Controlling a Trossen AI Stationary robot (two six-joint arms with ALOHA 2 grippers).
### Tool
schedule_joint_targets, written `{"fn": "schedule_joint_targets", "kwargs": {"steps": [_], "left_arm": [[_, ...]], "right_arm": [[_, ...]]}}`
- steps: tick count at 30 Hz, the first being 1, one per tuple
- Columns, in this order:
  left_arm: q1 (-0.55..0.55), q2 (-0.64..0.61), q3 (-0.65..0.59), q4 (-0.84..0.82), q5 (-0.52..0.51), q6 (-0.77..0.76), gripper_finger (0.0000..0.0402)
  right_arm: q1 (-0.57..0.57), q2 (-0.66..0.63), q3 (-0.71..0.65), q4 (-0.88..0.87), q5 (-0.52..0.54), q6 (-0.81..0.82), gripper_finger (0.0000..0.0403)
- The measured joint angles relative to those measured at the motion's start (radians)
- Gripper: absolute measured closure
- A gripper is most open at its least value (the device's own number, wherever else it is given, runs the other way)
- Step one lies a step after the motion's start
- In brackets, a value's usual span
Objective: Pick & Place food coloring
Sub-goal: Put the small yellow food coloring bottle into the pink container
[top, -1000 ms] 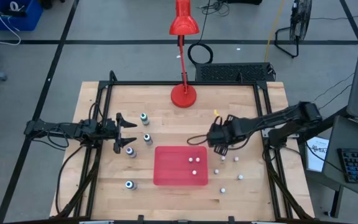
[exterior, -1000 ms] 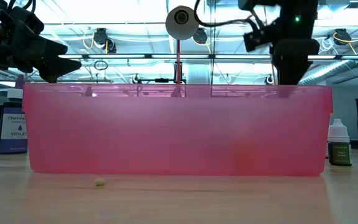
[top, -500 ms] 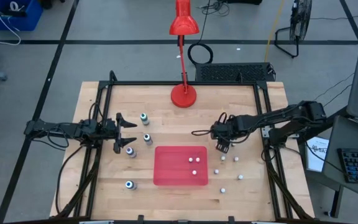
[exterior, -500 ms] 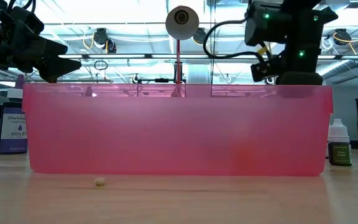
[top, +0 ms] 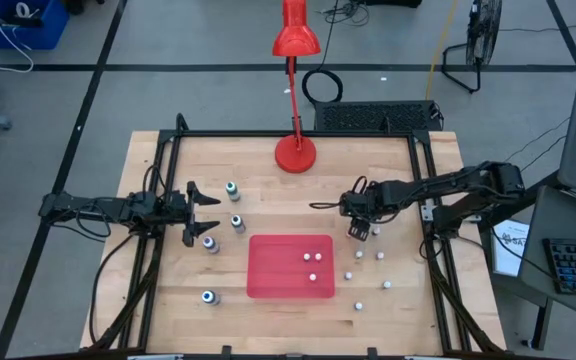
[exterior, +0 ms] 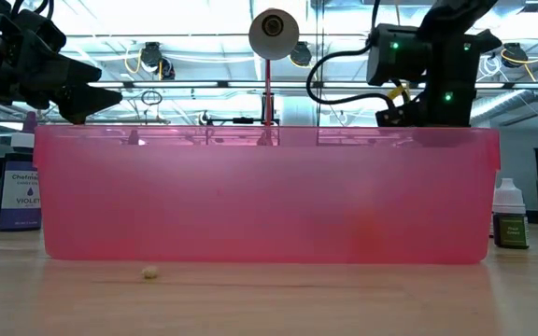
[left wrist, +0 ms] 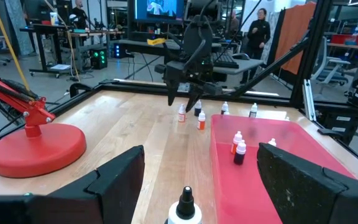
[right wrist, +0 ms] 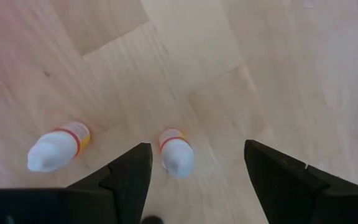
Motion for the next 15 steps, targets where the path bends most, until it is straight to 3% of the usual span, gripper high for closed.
{"fn": "schedule_joint_targets", "kwargs": {"steps": [7,15], "left_arm": [[0.0,0.0,0.0,0.0,0.0,0.0,0.0096],[0.0,0.0,0.0,0.0,0.0,0.0,0.0096]], "right_arm": [[0.0,0.0,0.0,-0.001,0.0,-0.001,0.0172],[0.001,0.0,0.0,-0.002,0.0,-0.001,0.0242]]}}
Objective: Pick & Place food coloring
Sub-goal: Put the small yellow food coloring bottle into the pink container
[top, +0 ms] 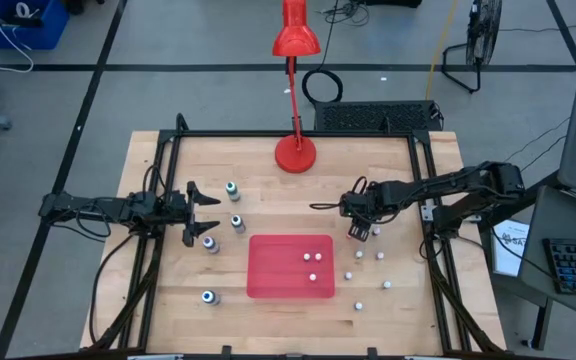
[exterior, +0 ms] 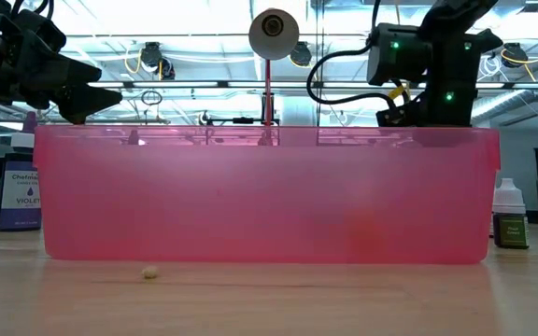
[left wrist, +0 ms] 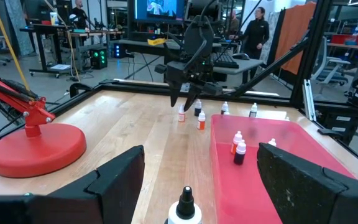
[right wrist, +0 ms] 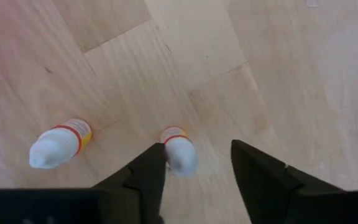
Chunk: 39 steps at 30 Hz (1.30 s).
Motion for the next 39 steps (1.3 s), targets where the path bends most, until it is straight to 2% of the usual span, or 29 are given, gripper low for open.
{"fn": "schedule_joint_targets", "kwargs": {"steps": [10,26,32,36,39], "left_arm": [[0.0,0.0,0.0,0.0,0.0,0.0,0.0096],[0.0,0.0,0.0,0.0,0.0,0.0,0.0096],[0.0,0.0,0.0,0.0,0.0,0.0,0.0096],[0.0,0.0,0.0,0.0,0.0,0.0,0.0096],[0.0,0.0,0.0,0.0,0.0,0.0,0.0096]], "right_arm": [[0.0,-0.001,0.001,0.0,0.0,-0.014,0.0375],[0.037,0.002,0.022,-0.012,0.002,-0.036,0.0375],[0.084,0.001,0.156,-0.041,0.009,-0.049,0.0375],[0.14,0.001,0.271,-0.045,0.073,-0.06,0.0377],[0.177,0.017,0.368,-0.083,0.088,-0.062,0.0394]]}}
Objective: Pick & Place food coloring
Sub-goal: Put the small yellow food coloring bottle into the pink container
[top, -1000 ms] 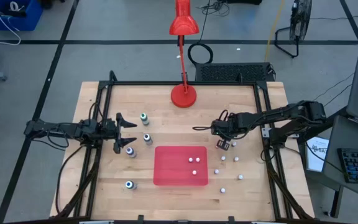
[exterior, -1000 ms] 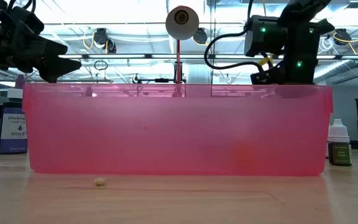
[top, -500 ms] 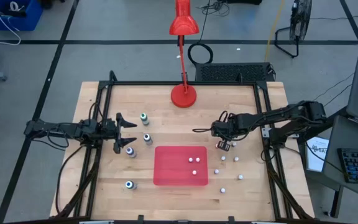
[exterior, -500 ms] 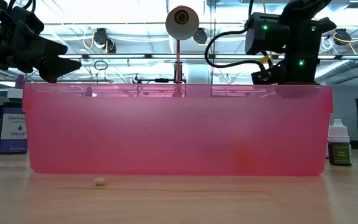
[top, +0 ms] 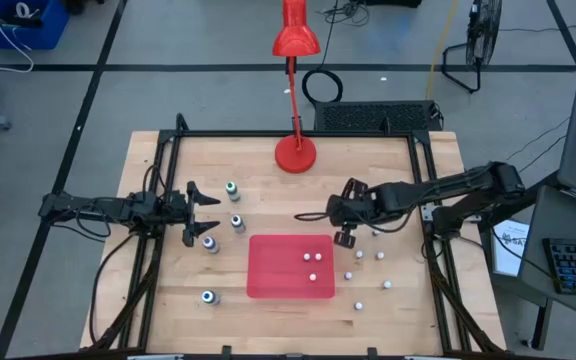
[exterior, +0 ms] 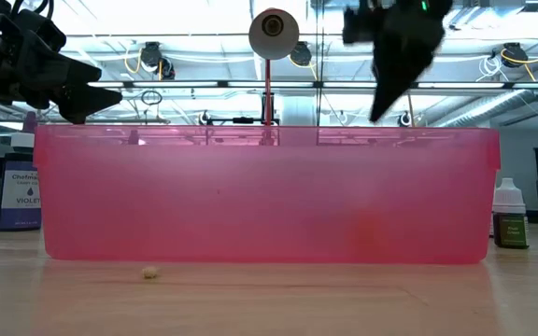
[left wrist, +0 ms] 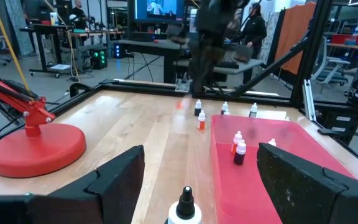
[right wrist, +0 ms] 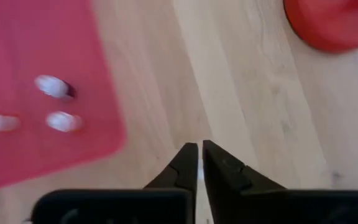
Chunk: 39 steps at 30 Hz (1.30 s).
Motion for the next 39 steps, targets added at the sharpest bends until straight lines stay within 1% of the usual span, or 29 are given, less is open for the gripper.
{"fn": "schedule_joint_targets", "kwargs": {"steps": [1,4,6,10,12,14,15,18,20,22,26,28,29,32,33,35,39], "left_arm": [[0.0,0.0,0.0,0.0,0.0,0.0,0.0096],[0.0,0.0,0.0,0.0,0.0,0.0,0.0096],[0.0,0.0,0.0,0.0,0.0,0.0,0.0096],[0.0,0.0,0.0,0.0,0.0,0.0,0.0096],[0.0,0.0,0.0,0.0,0.0,0.0,0.0096],[0.0,0.0,0.0,0.0,0.0,0.0,0.0096],[0.0,0.0,0.0,0.0,0.0,0.0,0.0096],[0.0,0.0,0.0,0.0,0.0,0.0,0.0096],[0.0,0.0,0.0,0.0,0.0,0.0,0.0096],[0.0,0.0,0.0,0.0,0.0,0.0,0.0096],[0.0,0.0,0.0,0.0,0.0,0.0,0.0096],[0.0,0.0,0.0,0.0,0.0,0.0,0.0096],[0.0,0.0,0.0,0.0,0.0,0.0,0.0096],[0.0,0.0,0.0,0.0,0.0,0.0,0.0096],[0.0,0.0,0.0,0.0,0.0,0.0,0.0096],[0.0,0.0,0.0,0.0,0.0,0.0,0.0096],[0.0,0.0,0.0,0.0,0.0,0.0,0.0096]], "right_arm": [[0.014,0.013,0.036,-0.026,0.0,0.006,0.04],[0.053,0.072,0.15,-0.104,0.025,0.015,0.04],[0.074,0.117,0.208,-0.126,0.019,0.014,0.0401],[0.112,0.171,0.249,-0.129,0.02,-0.038,0.0401],[0.114,0.177,0.249,-0.169,0.021,-0.048,0.0401],[0.101,0.175,0.249,-0.248,0.034,-0.044,0.0401],[0.091,0.17,0.249,-0.3,0.065,-0.018,0.0402],[0.047,0.14,0.247,-0.512,0.185,0.122,0.0394],[0.002,0.105,0.226,-0.64,0.216,0.196,0.0378],[-0.044,0.053,0.178,-0.678,0.233,0.252,0.0356],[-0.153,-0.098,0.023,-0.59,0.23,0.285,0.0297],[-0.215,-0.172,-0.071,-0.515,0.222,0.287,0.0265],[-0.253,-0.207,-0.12,-0.473,0.2,0.278,0.0251],[-0.377,-0.286,-0.263,-0.36,0.067,0.252,0.0214],[-0.418,-0.303,-0.308,-0.324,0.032,0.246,0.0204],[-0.496,-0.322,-0.383,-0.274,0.001,0.223,0.0191],[-0.632,-0.314,-0.48,-0.237,-0.006,0.163,0.0182]]}}
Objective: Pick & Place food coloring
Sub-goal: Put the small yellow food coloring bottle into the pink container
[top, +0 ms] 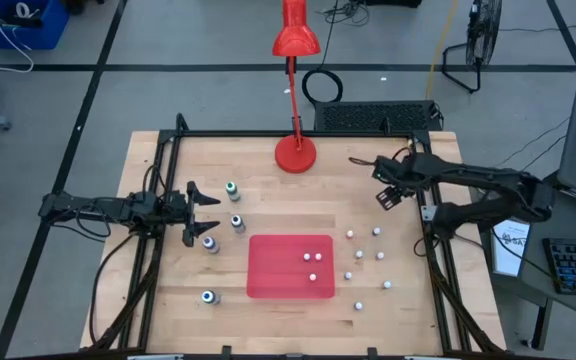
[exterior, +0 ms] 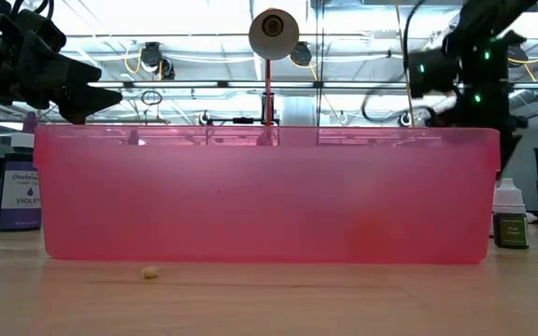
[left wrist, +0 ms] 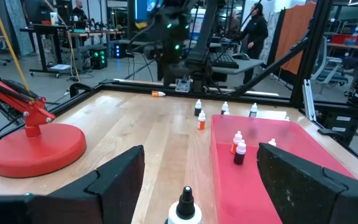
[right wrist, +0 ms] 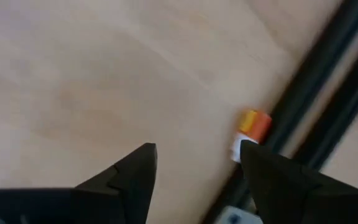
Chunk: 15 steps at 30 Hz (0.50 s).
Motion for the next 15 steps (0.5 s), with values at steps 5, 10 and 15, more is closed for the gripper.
{"fn": "schedule_joint_targets", "kwargs": {"steps": [5,10,15], "left_arm": [[0.0,0.0,0.0,0.0,0.0,0.0,0.0096],[0.0,0.0,0.0,0.0,0.0,0.0,0.0096],[0.0,0.0,0.0,0.0,0.0,0.0,0.0096]], "right_arm": [[-0.117,0.005,-0.058,0.069,-0.028,-0.023,0.0187],[-0.193,0.005,-0.098,0.105,-0.082,-0.015,0.0189],[-0.26,0.004,-0.114,0.101,-0.075,0.026,0.019]]}}
